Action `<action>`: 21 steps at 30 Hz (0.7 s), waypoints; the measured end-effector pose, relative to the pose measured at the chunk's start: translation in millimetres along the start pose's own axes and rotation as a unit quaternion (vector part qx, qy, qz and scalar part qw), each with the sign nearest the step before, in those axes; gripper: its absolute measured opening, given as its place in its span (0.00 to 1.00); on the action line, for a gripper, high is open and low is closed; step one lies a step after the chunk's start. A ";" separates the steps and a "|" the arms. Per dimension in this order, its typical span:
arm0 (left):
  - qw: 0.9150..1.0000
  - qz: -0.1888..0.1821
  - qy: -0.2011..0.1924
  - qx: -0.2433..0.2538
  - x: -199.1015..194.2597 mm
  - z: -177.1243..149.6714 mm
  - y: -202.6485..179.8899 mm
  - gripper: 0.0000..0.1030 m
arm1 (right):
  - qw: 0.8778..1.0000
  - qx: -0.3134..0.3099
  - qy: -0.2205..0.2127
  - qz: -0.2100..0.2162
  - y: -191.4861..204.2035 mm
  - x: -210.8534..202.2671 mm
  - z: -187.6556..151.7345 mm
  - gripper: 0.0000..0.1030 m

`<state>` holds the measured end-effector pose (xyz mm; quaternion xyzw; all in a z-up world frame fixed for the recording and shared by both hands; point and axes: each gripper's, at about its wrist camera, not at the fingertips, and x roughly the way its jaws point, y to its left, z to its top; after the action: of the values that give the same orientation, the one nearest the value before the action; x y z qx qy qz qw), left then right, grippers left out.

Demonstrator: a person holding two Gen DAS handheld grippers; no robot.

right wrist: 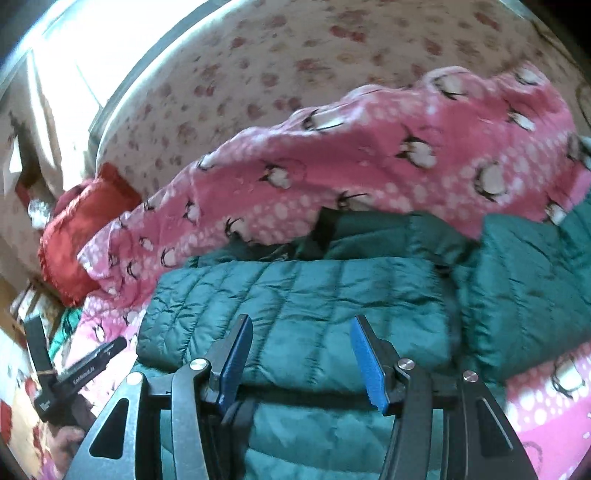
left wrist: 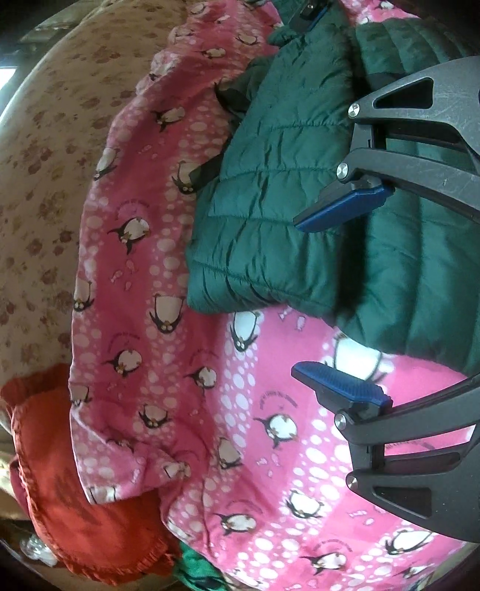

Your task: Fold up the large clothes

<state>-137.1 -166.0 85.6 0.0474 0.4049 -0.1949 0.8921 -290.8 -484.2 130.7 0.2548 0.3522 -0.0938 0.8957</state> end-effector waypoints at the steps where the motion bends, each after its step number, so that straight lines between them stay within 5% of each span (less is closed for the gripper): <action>1: 1.000 0.002 0.001 0.002 3.2 0.4 -0.9 0.71 | 1.000 -0.010 0.003 -0.004 4.8 9.0 0.6 0.51; 10: 0.999 0.003 0.037 -0.005 49.1 -6.0 4.4 0.71 | 0.995 -0.083 0.049 -0.042 24.2 86.2 -1.6 0.51; 15: 0.998 -0.009 0.051 -0.046 62.0 -11.1 18.4 0.81 | 0.993 -0.080 0.073 -0.040 31.3 122.4 -1.1 0.52; 21: 0.997 -0.012 0.050 -0.049 63.5 -13.5 19.3 0.82 | 0.995 -0.059 0.075 -0.030 25.4 112.6 1.0 0.51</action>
<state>-101.3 -164.6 28.1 0.0084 0.4585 -0.1834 0.8695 -198.8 -461.8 64.8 0.1973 0.4312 -0.0807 0.8767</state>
